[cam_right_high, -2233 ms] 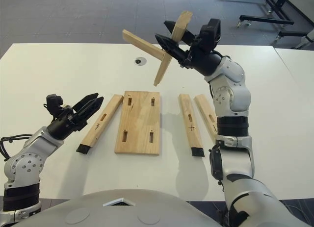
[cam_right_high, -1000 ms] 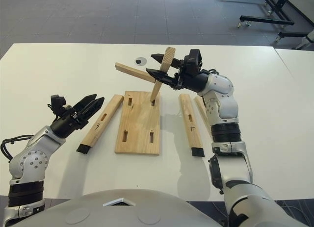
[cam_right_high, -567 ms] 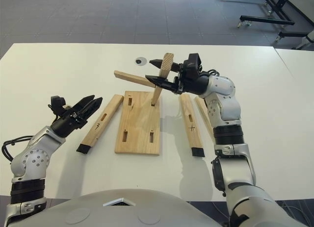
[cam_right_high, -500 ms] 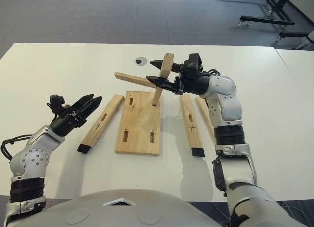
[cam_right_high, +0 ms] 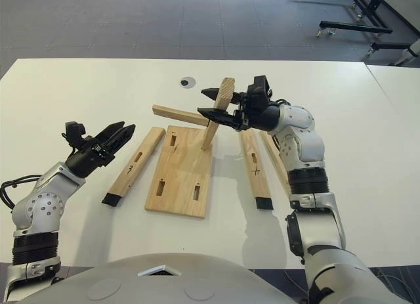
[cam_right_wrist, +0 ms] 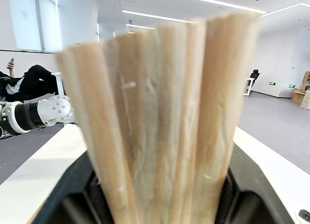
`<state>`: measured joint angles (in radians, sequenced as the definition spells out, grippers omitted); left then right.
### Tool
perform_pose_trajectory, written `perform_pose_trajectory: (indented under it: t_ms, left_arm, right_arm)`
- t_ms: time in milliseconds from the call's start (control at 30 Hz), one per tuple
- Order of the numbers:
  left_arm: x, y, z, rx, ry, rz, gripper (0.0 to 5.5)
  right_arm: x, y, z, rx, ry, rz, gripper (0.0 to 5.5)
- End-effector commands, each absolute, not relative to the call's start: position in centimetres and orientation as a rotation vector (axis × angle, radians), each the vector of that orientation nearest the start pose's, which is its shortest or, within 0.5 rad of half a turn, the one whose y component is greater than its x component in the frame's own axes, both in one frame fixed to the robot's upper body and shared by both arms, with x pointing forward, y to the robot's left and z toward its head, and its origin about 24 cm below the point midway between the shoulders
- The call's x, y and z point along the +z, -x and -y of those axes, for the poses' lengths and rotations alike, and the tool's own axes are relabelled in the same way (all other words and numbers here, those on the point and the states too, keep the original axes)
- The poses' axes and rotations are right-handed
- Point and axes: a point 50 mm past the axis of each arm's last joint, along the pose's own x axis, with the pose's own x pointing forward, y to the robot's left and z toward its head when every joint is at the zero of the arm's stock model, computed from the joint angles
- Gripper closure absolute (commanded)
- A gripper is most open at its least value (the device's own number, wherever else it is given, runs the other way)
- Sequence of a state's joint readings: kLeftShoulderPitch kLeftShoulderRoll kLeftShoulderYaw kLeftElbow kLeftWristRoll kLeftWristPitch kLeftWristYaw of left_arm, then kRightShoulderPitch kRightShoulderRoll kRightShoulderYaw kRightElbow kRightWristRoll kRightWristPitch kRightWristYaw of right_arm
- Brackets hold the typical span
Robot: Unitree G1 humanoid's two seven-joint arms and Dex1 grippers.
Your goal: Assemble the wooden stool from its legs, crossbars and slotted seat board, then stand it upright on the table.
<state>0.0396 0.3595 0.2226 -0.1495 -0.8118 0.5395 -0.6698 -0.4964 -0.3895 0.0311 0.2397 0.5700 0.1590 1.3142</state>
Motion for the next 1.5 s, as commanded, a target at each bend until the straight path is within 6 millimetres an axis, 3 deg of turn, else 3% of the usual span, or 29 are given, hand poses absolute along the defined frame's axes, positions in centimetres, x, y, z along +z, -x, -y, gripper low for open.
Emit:
perform_pose_trajectory:
  t_ms: [33,233,400,567,1067,1233,1367,1500]
  left_arm:
    - [7.3,-23.0,-20.8,-0.660,0.520,-0.152,1.67]
    - [7.1,-22.6,-20.3,-0.665,0.545,-0.131,1.67]
    - [6.9,-22.4,-20.5,-0.649,0.552,-0.128,1.67]
    - [6.6,-22.4,-20.5,-0.646,0.556,-0.135,1.67]
    - [6.0,-22.3,-21.0,-0.651,0.540,-0.160,1.67]
    - [5.7,-22.4,-20.8,-0.653,0.537,-0.165,1.67]
    - [5.2,-22.3,-21.1,-0.643,0.529,-0.188,1.67]
    - [5.0,-22.4,-21.0,-0.649,0.523,-0.201,1.67]
  right_arm:
    - [11.3,-30.3,14.7,1.424,-0.150,-0.077,3.44]
    - [11.3,-30.7,14.6,1.392,-0.111,-0.173,3.44]
    - [11.7,-31.2,14.5,1.324,-0.077,-0.126,2.46]
    - [13.4,-31.4,15.4,1.255,-0.096,-0.038,1.73]
    - [19.4,-32.1,18.3,1.067,-0.117,0.285,1.73]
    - [21.2,-30.6,18.5,1.110,-0.212,0.393,1.73]
    - [18.8,-29.0,17.8,1.230,-0.231,0.253,1.73]
    - [16.0,-29.4,16.6,1.253,-0.221,0.124,1.73]
